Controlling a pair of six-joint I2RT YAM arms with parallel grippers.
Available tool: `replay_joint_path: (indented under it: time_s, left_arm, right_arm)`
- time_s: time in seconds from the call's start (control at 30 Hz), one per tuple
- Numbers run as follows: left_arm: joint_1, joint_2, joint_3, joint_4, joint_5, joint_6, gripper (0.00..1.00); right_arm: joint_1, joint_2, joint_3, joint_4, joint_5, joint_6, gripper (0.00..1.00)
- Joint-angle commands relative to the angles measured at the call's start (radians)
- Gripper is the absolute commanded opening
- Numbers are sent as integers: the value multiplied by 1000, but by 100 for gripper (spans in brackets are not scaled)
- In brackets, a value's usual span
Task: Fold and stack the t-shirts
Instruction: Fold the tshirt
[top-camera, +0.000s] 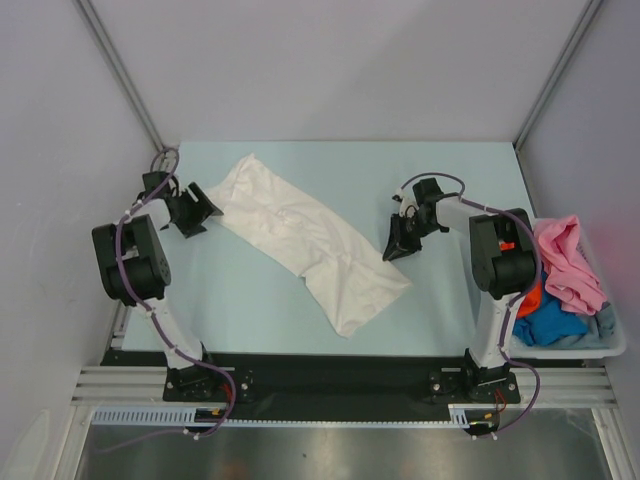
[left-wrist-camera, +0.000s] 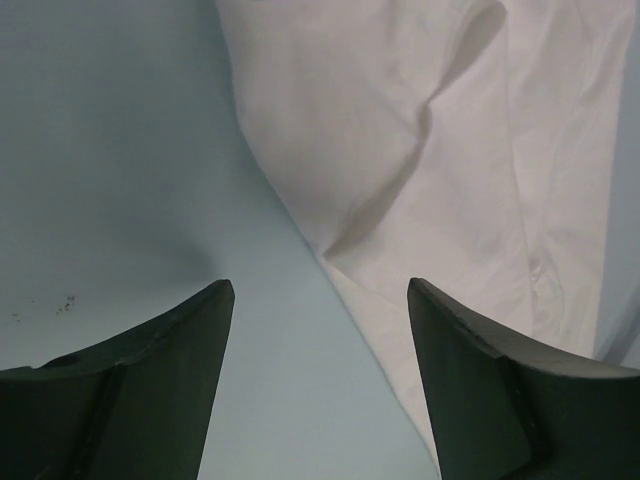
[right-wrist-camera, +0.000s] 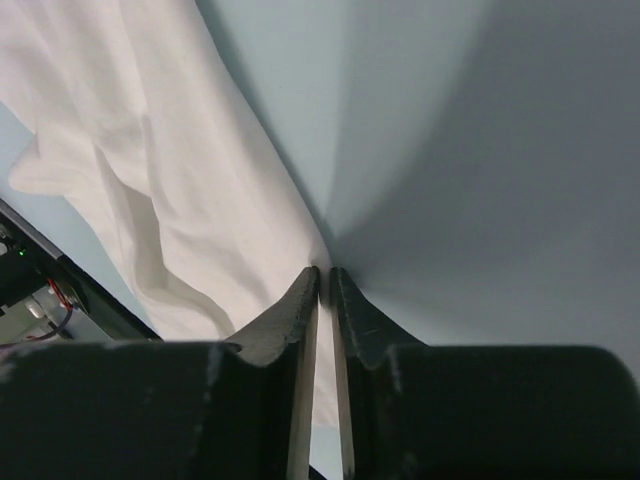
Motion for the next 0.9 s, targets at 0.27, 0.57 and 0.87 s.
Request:
replay_joint_path:
  time_s: [0.27, 0.57, 0.87]
  left_arm:
    - [2, 238, 246, 31, 18, -45, 47]
    - [-43, 437, 491, 38, 78, -48, 27]
    - [-106, 598, 766, 9, 104, -114, 27]
  right_arm:
    - [-4, -32, -33, -12, 1, 57, 0]
    - [-33, -107, -162, 19, 6, 135, 0]
    - [-30, -244, -344, 71, -11, 256, 0]
